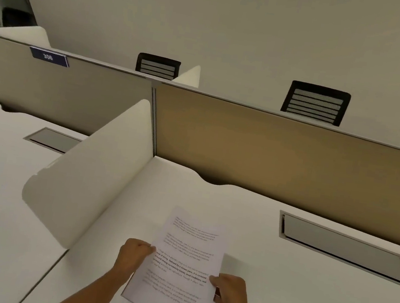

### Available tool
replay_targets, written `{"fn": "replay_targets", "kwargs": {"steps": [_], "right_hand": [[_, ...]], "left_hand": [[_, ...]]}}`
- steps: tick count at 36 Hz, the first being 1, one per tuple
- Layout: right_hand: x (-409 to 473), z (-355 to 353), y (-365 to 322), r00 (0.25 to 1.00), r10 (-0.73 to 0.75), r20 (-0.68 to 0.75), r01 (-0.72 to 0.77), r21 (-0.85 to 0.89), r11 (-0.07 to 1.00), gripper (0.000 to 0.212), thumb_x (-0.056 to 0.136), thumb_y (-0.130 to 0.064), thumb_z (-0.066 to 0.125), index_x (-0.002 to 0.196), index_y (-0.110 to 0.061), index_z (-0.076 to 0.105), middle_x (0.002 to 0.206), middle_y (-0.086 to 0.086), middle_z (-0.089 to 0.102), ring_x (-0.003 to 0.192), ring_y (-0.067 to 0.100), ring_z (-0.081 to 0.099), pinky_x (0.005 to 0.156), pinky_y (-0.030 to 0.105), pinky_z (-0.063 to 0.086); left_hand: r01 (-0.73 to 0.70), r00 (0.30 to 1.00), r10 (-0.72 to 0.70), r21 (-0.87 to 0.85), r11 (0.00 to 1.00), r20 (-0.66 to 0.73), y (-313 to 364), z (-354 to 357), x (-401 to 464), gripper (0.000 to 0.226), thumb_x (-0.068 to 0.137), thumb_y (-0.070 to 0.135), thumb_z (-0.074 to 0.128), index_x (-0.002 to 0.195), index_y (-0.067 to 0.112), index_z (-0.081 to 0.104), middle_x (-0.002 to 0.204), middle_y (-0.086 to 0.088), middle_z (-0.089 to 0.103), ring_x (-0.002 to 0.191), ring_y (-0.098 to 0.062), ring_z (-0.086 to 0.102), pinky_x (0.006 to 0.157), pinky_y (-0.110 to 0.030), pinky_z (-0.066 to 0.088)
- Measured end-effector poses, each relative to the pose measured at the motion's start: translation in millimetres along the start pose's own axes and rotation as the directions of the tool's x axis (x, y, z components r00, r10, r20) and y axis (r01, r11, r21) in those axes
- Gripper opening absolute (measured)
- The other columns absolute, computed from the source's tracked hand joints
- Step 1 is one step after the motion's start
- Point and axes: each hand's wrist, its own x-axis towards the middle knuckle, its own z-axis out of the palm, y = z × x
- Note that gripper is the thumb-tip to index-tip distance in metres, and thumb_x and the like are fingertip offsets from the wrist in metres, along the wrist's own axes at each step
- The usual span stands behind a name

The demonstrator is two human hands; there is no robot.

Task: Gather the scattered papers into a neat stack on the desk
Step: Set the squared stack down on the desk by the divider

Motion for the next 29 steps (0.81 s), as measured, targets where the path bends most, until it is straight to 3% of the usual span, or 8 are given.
{"fn": "replay_targets", "kwargs": {"steps": [4,6,11,15,20,24,29], "right_hand": [[15.9,45.5,-25.5,0.999,-0.014,-0.036,0.013,-0.020,1.000,0.008,0.078,0.000,0.077,0.086,-0.002,0.078,0.080,0.009,0.081,0.076,0.025,0.079,0.059,0.029,0.060],[26.0,67.5,-37.6,0.998,-0.012,-0.058,0.009,-0.037,0.999,0.011,0.077,-0.006,0.079,0.088,-0.006,0.078,0.082,0.007,0.081,0.083,0.026,0.077,0.063,0.030,0.059],[49.4,114.8,-68.0,0.996,-0.008,-0.085,0.002,-0.074,0.997,0.010,0.076,-0.013,0.081,0.085,-0.015,0.078,0.090,0.009,0.079,0.094,0.029,0.071,0.070,0.035,0.056],[69.3,146.0,-89.5,0.997,-0.004,-0.074,-0.005,-0.120,0.993,0.010,0.076,-0.014,0.081,0.086,-0.015,0.078,0.091,0.009,0.077,0.081,0.023,0.066,0.067,0.033,0.052],[99.2,177.1,-107.5,0.996,-0.006,-0.090,-0.007,-0.141,0.990,0.009,0.078,-0.016,0.081,0.086,-0.018,0.076,0.089,0.009,0.073,0.079,0.021,0.060,0.067,0.032,0.048],[125.8,194.6,-116.5,0.993,0.009,-0.115,-0.025,-0.143,0.989,0.008,0.078,-0.015,0.080,0.076,-0.022,0.075,0.085,0.006,0.070,0.078,0.021,0.059,0.067,0.033,0.047],[157.4,207.0,-126.7,0.989,0.029,-0.143,-0.050,-0.145,0.988,0.011,0.078,-0.014,0.079,0.074,-0.022,0.073,0.085,0.003,0.071,0.080,0.021,0.060,0.066,0.033,0.047]], "left_hand": [[-0.011,1.000,0.011,0.011,1.000,-0.003,12.2,-37.5,42.2,0.029,0.084,0.015,0.071,0.056,0.012,0.065,0.060,-0.004,0.066,0.056,-0.016,0.059,0.055,-0.024,0.037],[-0.002,1.000,0.002,0.003,1.000,-0.019,17.3,-53.0,64.8,0.025,0.084,0.016,0.071,0.061,0.012,0.063,0.063,-0.007,0.063,0.059,-0.018,0.058,0.056,-0.026,0.037],[0.003,1.000,-0.003,0.018,1.000,0.000,22.1,-88.9,121.9,0.038,0.084,0.009,0.072,0.050,0.013,0.056,0.053,0.000,0.057,0.052,-0.016,0.053,0.056,-0.024,0.036],[0.039,0.999,-0.039,0.023,0.999,0.001,27.6,-112.5,161.9,0.018,0.082,0.013,0.077,0.074,-0.003,0.073,0.075,-0.011,0.072,0.069,-0.023,0.065,0.069,-0.029,0.051],[0.045,0.999,-0.041,0.141,0.989,-0.026,36.6,-123.5,210.3,0.015,0.081,0.017,0.076,0.070,0.009,0.069,0.068,-0.006,0.064,0.062,-0.020,0.059,0.064,-0.025,0.045],[0.012,0.999,0.002,0.256,0.967,-0.055,37.9,-123.5,250.4,0.040,0.082,0.019,0.074,0.054,0.018,0.046,0.057,-0.001,0.046,0.054,-0.016,0.041,0.053,-0.026,0.029],[0.057,0.997,-0.044,0.238,0.969,-0.057,36.7,-119.4,290.1,0.027,0.082,0.022,0.076,0.065,0.019,0.055,0.068,-0.002,0.054,0.062,-0.016,0.051,0.058,-0.024,0.041]]}}
